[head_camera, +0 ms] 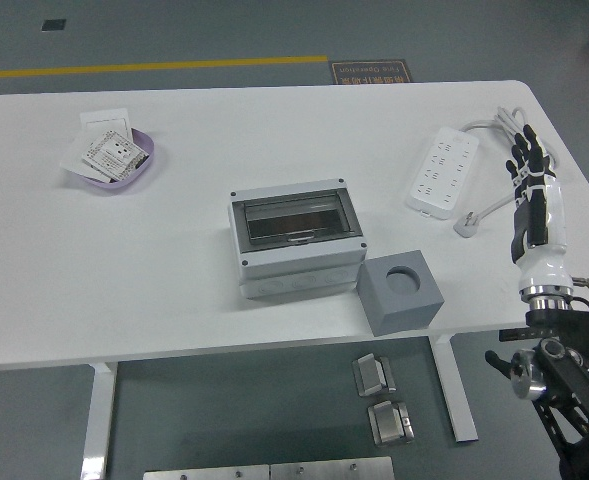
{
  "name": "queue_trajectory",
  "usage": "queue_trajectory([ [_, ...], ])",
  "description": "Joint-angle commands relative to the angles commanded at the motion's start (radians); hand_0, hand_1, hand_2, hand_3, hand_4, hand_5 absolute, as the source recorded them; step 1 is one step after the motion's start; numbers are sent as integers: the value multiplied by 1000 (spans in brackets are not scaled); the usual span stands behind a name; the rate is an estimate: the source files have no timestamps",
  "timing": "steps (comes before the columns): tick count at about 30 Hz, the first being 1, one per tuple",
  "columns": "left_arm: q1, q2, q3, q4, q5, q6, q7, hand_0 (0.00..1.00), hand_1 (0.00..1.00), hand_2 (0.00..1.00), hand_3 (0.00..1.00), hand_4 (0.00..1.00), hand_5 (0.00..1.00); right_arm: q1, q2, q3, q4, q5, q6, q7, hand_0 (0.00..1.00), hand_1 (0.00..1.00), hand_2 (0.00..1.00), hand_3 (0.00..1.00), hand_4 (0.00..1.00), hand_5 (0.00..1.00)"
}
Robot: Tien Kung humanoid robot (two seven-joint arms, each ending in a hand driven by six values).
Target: Pick up the cylinder from the cube,place it in the box,flap close box
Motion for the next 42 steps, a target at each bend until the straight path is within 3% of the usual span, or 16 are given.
queue_trajectory([
  [13, 3, -13, -2, 0, 3, 0, -3, 641, 638, 512, 611, 663, 324, 32, -14, -30, -6, -12, -4, -13, 998, 929, 896, 925, 998, 998],
  [34, 20, -15, -7, 0, -2, 12, -10, 642, 640, 466, 616, 662, 331, -12, 1, 50, 22, -71, -14, -28, 998, 915, 883, 909, 998, 998],
  [41, 14, -12, 2, 0, -19, 12, -15, 642, 641, 455, 617, 663, 331, -10, 10, 61, 29, -140, -17, -67, 998, 913, 881, 907, 998, 998],
  [42, 11, -11, 4, 0, -23, 11, -16, 643, 648, 576, 619, 664, 333, -12, 11, 62, 28, -144, -17, -69, 998, 907, 878, 906, 998, 998],
])
